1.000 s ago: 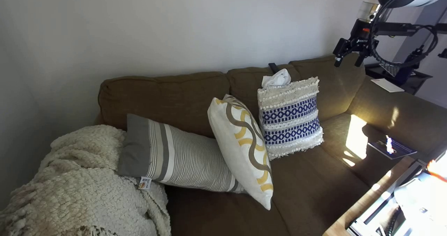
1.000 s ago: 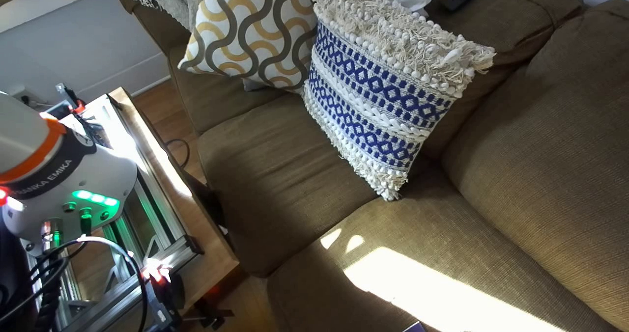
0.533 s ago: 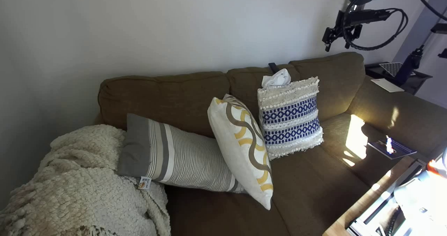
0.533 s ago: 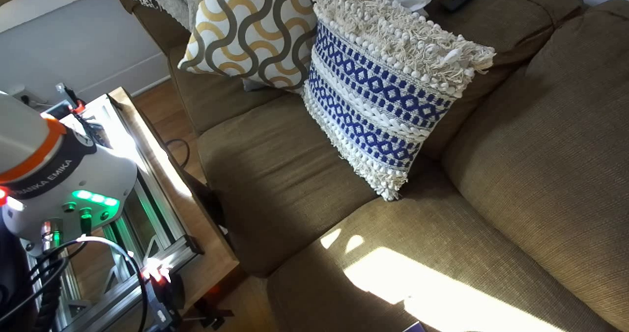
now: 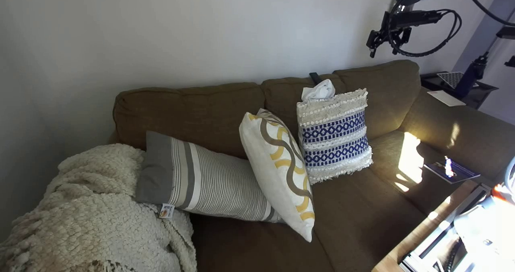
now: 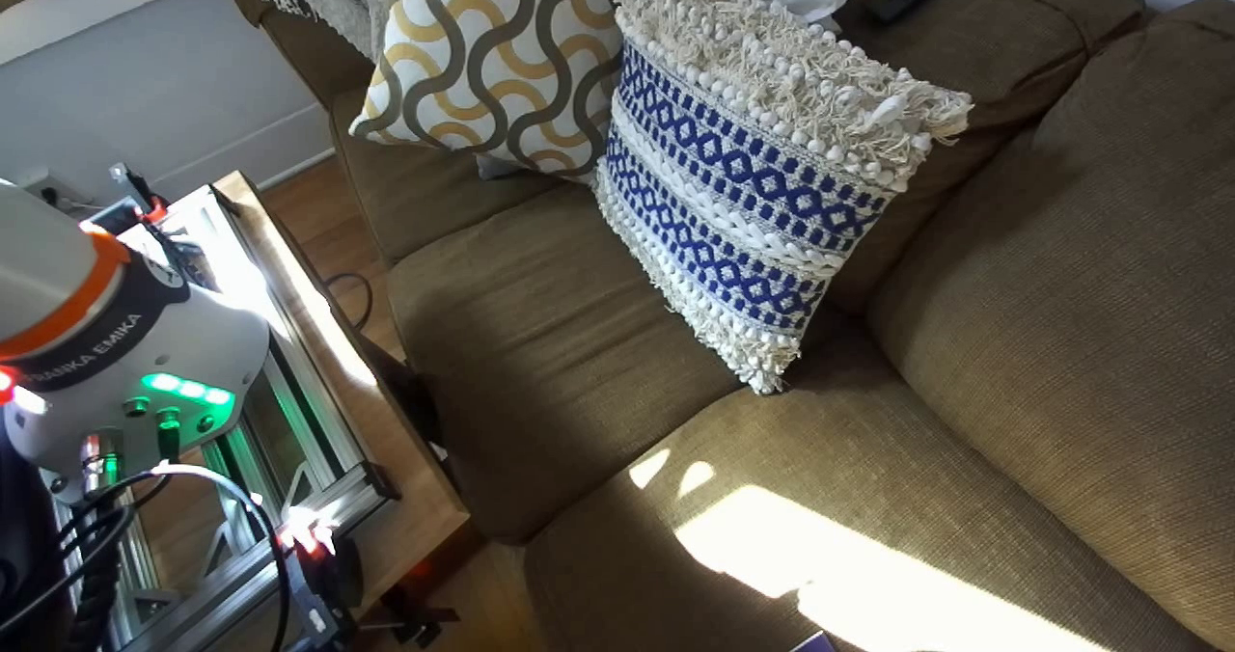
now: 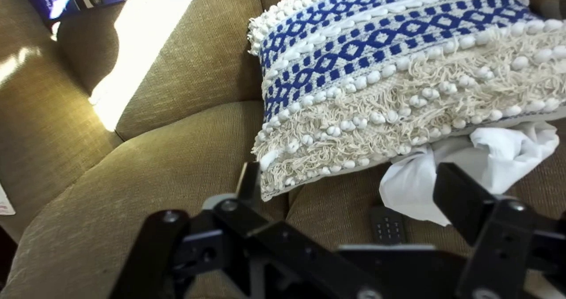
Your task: Remove the remote controller from the sofa back support and put it on top of the pillow that is on the middle sofa seat
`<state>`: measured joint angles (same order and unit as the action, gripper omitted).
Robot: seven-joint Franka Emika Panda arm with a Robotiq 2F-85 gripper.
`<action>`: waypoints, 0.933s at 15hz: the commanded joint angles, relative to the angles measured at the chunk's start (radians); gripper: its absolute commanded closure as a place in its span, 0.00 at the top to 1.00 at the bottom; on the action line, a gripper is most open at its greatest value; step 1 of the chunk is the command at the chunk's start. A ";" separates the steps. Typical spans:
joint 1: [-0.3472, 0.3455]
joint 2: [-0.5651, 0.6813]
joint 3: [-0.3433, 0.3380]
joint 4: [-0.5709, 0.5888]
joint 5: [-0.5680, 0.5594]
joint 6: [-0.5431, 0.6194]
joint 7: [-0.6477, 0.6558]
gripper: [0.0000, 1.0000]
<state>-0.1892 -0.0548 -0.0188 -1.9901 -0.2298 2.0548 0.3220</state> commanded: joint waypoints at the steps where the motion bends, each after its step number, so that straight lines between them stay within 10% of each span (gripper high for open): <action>1: 0.024 -0.072 -0.037 -0.108 0.022 0.169 0.064 1.00; 8: 0.017 0.214 -0.091 0.011 0.288 0.518 -0.288 1.00; 10: -0.046 0.319 -0.018 0.146 0.357 0.435 -0.447 1.00; 14: -0.030 0.480 -0.078 0.379 0.262 0.236 -0.593 1.00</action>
<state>-0.2067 0.2963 -0.0789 -1.8072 0.0924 2.4351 -0.1918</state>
